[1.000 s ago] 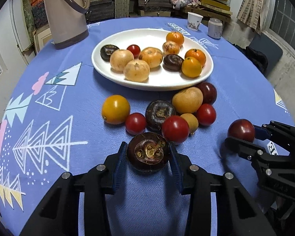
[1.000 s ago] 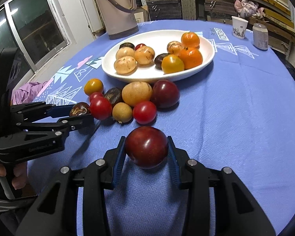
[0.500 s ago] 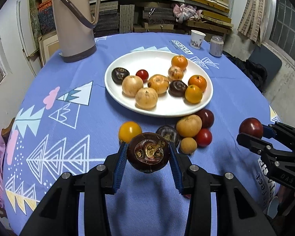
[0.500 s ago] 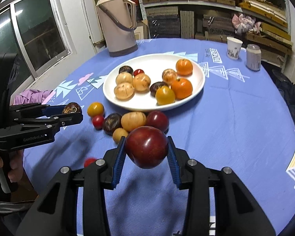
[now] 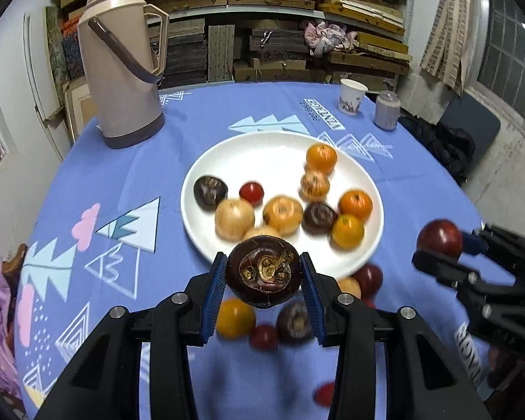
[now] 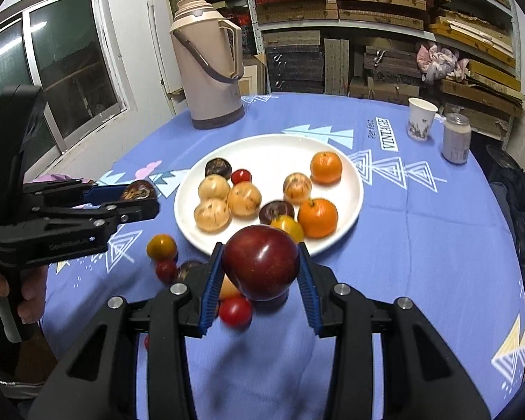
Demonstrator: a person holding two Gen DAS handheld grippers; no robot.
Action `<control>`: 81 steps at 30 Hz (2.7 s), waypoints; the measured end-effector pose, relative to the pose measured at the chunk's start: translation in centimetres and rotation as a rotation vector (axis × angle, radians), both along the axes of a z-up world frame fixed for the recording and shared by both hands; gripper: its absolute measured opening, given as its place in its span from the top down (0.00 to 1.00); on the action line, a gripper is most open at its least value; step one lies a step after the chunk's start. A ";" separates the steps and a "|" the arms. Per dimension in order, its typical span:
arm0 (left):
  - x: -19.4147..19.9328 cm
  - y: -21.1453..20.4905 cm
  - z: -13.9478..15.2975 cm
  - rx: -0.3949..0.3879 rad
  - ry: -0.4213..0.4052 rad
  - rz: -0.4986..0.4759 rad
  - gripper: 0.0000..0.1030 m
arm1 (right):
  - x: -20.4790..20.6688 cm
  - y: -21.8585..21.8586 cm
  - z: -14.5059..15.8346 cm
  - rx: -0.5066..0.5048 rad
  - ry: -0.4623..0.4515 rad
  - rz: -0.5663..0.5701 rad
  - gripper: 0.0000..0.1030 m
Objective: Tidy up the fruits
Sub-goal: 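Carry the dark red tomato and dark brown fruit over the plate and open both grippers, then withdraw both grippers from the plate toward the fruit pile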
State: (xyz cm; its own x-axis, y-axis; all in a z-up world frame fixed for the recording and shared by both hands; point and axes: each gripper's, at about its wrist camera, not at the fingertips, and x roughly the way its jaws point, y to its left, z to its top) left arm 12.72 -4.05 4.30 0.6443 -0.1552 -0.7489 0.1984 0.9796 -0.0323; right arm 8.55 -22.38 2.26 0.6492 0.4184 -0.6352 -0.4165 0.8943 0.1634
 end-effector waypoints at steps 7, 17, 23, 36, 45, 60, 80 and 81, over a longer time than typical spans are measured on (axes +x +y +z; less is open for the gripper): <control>4.7 -0.2 -0.5 -0.004 0.015 0.028 0.59 | 4.4 1.5 -0.1 0.004 0.014 0.017 0.61; 8.3 -0.4 -2.7 0.009 0.067 0.032 0.59 | 8.8 3.1 -2.1 -0.007 0.060 0.042 0.61; 9.7 -0.5 -3.8 0.021 0.086 0.036 0.59 | 10.6 3.5 -3.4 -0.010 0.078 0.042 0.61; 10.0 -0.3 -3.9 0.036 0.066 0.056 0.35 | 11.0 2.8 -2.7 0.022 0.047 0.020 0.53; 8.5 -0.4 -2.8 0.041 0.054 0.054 0.34 | 8.9 2.3 -1.5 0.031 0.031 0.009 0.52; 1.9 1.5 -2.0 0.050 0.027 0.066 0.30 | 1.2 -0.4 -1.7 0.013 0.024 -0.037 0.41; -3.0 4.2 -5.5 0.029 0.097 0.108 0.30 | -5.8 4.4 -6.4 -0.017 0.129 0.126 0.41; -3.1 4.2 -5.5 0.028 0.098 0.108 0.30 | -5.9 4.8 -6.7 -0.023 0.133 0.139 0.41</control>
